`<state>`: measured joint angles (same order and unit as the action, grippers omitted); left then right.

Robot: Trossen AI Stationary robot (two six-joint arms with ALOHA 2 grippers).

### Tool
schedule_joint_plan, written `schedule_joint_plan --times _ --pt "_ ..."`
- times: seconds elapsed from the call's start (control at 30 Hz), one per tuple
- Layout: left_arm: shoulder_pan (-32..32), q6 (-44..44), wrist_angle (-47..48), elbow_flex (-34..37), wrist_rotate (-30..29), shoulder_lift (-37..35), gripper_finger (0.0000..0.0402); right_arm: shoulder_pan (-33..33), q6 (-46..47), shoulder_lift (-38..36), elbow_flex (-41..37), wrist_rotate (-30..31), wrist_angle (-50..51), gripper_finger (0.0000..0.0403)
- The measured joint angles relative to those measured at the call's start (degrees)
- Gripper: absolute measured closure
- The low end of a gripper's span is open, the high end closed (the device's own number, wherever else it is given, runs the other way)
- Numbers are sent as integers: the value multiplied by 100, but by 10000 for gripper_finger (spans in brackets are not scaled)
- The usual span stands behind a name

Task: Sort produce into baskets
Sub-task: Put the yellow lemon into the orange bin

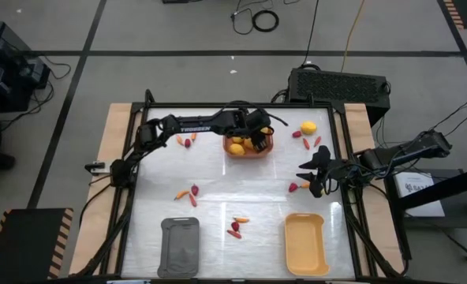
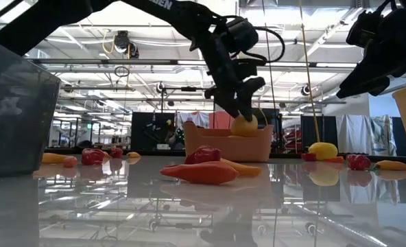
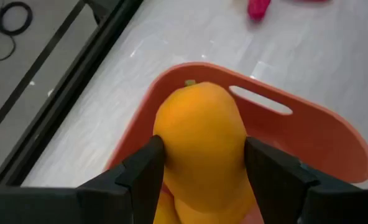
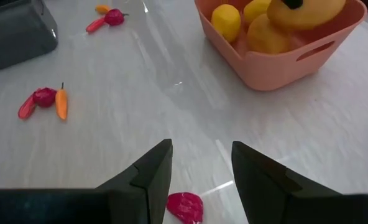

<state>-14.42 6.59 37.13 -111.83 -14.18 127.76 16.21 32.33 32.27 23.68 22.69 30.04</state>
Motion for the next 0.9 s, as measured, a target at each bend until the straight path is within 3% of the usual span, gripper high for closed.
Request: schedule_joint_plan --times 0.43,0.9 --pt "118 -933 -284 190 44 52 184 0 -104 0 0 27 -160 245" --pt "145 -1015 -6 -111 -98 54 100 0 -90 0 0 131 -217 245"
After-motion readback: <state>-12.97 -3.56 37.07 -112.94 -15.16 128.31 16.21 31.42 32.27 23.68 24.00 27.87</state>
